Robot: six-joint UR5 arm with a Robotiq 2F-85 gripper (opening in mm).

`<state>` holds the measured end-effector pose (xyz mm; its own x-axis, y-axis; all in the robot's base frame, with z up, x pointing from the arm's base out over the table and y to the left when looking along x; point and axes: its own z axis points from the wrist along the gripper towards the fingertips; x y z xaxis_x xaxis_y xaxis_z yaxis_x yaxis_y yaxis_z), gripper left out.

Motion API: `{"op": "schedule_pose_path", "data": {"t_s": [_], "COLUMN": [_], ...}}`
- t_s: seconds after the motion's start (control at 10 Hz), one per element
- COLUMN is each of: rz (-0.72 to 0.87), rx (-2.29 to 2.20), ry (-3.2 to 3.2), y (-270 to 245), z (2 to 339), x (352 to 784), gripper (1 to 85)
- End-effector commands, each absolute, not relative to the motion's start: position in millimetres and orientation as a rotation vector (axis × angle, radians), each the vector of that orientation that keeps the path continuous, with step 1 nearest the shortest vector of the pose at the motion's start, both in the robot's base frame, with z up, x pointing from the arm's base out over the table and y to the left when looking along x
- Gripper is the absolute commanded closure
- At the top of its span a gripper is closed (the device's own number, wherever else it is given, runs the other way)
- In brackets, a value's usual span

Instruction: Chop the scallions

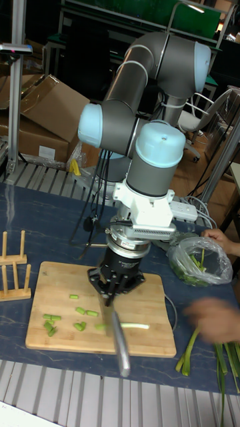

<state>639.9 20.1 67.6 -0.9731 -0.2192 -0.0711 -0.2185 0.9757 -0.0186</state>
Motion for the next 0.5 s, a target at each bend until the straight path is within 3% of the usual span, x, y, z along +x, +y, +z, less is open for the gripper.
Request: {"op": "schedule_pose_path", "data": {"t_s": [0.0, 0.4], "rz": [0.045, 0.056], "rx": [-0.407, -0.46], "ry": [3.062, 3.092], "y": [27, 19], "z": [52, 66], "x": [639, 633], "gripper": [84.0, 84.0]}}
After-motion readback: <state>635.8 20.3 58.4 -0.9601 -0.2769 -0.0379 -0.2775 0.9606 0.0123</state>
